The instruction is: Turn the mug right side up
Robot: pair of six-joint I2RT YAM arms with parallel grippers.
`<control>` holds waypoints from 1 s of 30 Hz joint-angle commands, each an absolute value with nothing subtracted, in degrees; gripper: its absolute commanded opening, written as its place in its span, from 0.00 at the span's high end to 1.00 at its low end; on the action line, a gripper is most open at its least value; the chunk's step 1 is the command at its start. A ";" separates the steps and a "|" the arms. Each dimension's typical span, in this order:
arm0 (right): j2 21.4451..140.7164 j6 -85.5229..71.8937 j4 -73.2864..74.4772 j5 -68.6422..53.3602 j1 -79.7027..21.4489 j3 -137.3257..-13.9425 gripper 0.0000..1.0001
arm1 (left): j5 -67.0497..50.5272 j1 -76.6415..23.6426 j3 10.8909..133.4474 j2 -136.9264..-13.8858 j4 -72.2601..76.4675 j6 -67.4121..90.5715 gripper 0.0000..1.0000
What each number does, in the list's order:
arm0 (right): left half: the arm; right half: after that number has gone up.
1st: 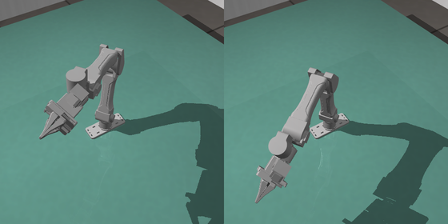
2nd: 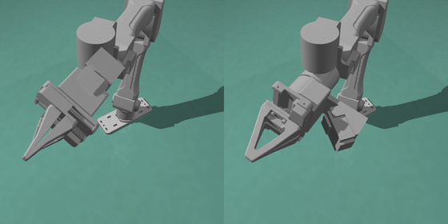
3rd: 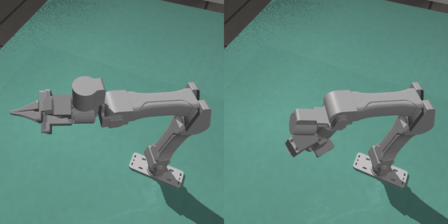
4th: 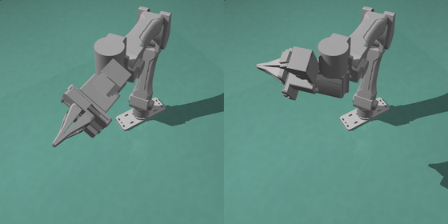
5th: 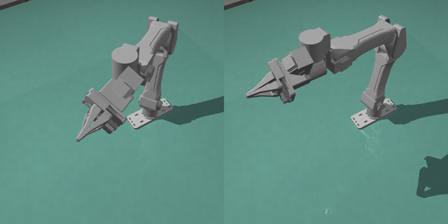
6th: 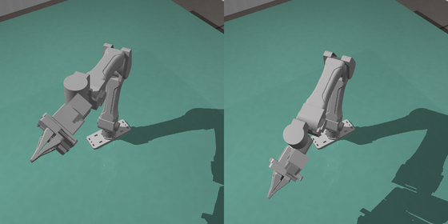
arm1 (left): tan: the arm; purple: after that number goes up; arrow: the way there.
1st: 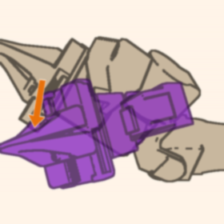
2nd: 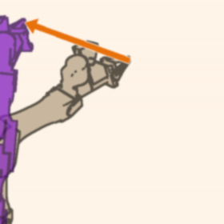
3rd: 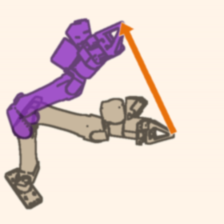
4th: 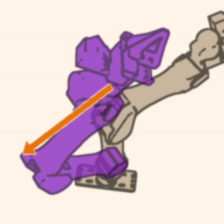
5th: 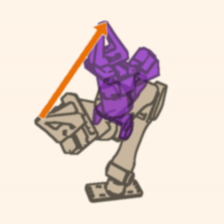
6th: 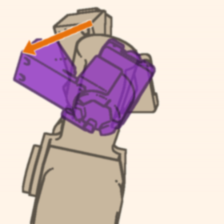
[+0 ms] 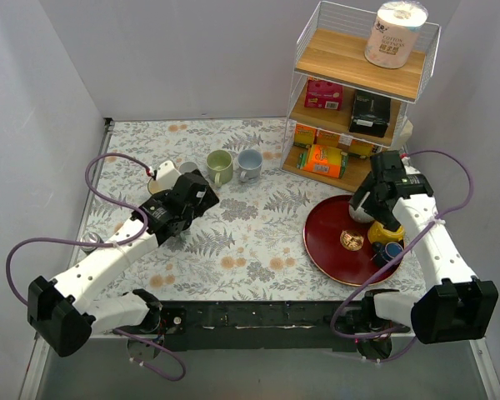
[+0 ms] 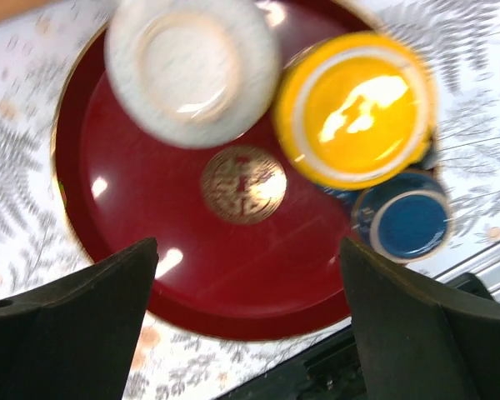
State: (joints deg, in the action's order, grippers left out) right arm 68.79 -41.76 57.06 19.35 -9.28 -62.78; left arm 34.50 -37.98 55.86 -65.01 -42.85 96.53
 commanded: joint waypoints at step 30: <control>61.70 -49.05 65.83 14.32 12.12 -50.01 0.02 | 7.12 -37.09 52.03 -64.42 -25.05 75.59 0.02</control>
